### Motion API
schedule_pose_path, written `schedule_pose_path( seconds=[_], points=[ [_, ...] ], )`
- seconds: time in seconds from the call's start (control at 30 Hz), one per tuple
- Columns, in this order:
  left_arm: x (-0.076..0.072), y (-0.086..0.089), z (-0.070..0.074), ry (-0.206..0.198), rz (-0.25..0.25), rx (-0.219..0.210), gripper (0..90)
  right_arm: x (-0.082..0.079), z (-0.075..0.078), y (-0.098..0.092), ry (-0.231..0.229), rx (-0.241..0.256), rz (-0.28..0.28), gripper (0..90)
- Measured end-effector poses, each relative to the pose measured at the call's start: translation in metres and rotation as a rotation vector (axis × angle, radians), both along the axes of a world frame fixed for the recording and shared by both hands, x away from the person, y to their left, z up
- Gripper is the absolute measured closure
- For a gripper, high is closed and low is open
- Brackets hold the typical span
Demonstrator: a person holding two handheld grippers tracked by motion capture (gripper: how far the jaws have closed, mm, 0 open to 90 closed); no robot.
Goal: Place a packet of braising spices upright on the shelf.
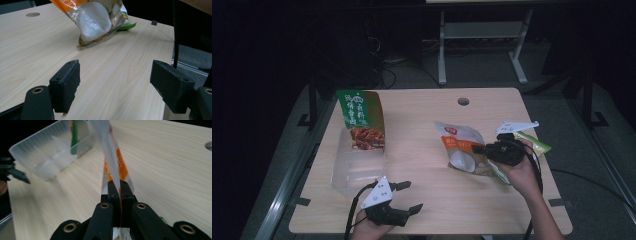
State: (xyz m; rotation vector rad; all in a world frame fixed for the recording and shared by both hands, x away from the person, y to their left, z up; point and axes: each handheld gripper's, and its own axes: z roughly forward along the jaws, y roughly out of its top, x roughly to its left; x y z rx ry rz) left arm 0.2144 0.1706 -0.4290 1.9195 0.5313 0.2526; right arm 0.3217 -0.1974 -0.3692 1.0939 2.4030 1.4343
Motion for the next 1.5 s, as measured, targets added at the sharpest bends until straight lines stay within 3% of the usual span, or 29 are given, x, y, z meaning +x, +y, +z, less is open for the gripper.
schedule_pose_path(
  seconds=[0.4, 0.9, 1.07, 1.17, 1.23, 1.33, 1.4, 1.5],
  points=[
    [0.002, 0.002, 0.000, 0.001, 0.017, -0.006, 24.0, -0.020, 0.014, 0.028, -0.028, 0.044, 0.139, 90.0],
    [0.007, 0.004, -0.001, 0.004, 0.043, 0.001, 26.4, -0.037, 0.008, 0.063, -0.013, 0.119, 0.320, 90.0],
    [0.010, 0.004, -0.002, 0.035, 0.065, -0.004, 26.8, -0.047, 0.008, 0.072, -0.018, 0.136, 0.390, 90.0],
    [0.012, 0.005, -0.003, 0.077, 0.049, -0.026, 35.4, -0.052, 0.007, 0.078, -0.026, 0.128, 0.411, 89.9],
    [0.011, 0.006, -0.003, 0.105, 0.047, -0.054, 52.0, -0.055, 0.005, 0.083, -0.017, 0.124, 0.439, 90.0],
    [0.011, 0.006, -0.003, 0.150, 0.048, -0.075, 66.3, -0.056, 0.003, 0.088, -0.016, 0.122, 0.460, 89.9],
    [0.009, 0.006, -0.003, 0.157, 0.057, -0.069, 79.1, -0.057, 0.000, 0.090, -0.025, 0.108, 0.452, 89.8],
    [0.009, 0.006, -0.002, 0.135, 0.086, -0.052, 84.3, -0.055, -0.004, 0.090, -0.035, 0.096, 0.425, 89.6]
  ],
)
